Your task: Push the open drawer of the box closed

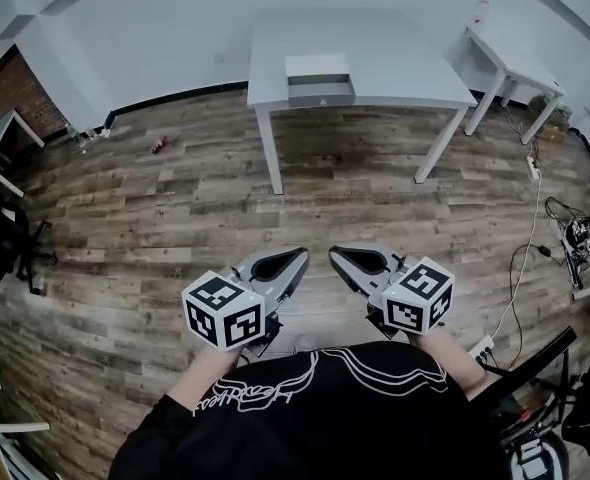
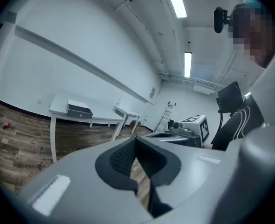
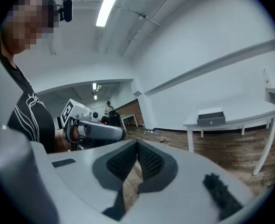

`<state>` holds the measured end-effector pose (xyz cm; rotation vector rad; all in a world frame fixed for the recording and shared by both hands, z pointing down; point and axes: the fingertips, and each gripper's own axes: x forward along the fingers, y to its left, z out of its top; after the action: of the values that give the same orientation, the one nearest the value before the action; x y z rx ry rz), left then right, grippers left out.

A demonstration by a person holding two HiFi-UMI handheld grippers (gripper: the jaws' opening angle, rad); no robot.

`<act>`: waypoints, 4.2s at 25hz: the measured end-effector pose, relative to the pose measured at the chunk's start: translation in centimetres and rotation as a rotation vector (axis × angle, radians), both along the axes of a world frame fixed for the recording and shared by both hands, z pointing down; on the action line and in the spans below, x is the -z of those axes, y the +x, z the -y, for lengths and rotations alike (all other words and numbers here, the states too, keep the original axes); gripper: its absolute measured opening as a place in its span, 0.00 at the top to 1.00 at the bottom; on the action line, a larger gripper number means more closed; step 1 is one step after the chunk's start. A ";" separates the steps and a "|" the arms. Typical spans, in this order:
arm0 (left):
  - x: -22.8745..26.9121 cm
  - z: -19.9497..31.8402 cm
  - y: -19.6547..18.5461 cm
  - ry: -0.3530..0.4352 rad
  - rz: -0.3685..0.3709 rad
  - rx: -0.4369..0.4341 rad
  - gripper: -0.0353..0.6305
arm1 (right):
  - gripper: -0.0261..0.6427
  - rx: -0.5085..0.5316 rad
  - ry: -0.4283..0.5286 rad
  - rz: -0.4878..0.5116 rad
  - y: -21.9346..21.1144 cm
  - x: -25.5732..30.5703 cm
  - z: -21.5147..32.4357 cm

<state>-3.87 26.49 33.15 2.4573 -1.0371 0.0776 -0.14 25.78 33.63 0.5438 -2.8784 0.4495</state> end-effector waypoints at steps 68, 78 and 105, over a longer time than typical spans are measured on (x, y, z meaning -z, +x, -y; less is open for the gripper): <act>-19.8 52.4 -9.7 -0.424 0.013 -0.074 0.94 | 0.86 -0.354 -0.126 -0.318 -5.4 -23.0 58.4; -20.9 52.0 -9.4 -0.455 0.045 -0.130 0.94 | 0.86 -0.387 -0.139 -0.303 -5.9 -23.3 58.9; -19.8 56.4 -11.1 -0.426 -0.030 -0.091 0.94 | 0.86 -0.467 -0.231 -0.334 -7.5 -22.6 67.5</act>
<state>-14.92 -29.95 52.91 2.1079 -0.7987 0.2627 -7.60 -41.69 56.25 1.1306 -2.3323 0.6724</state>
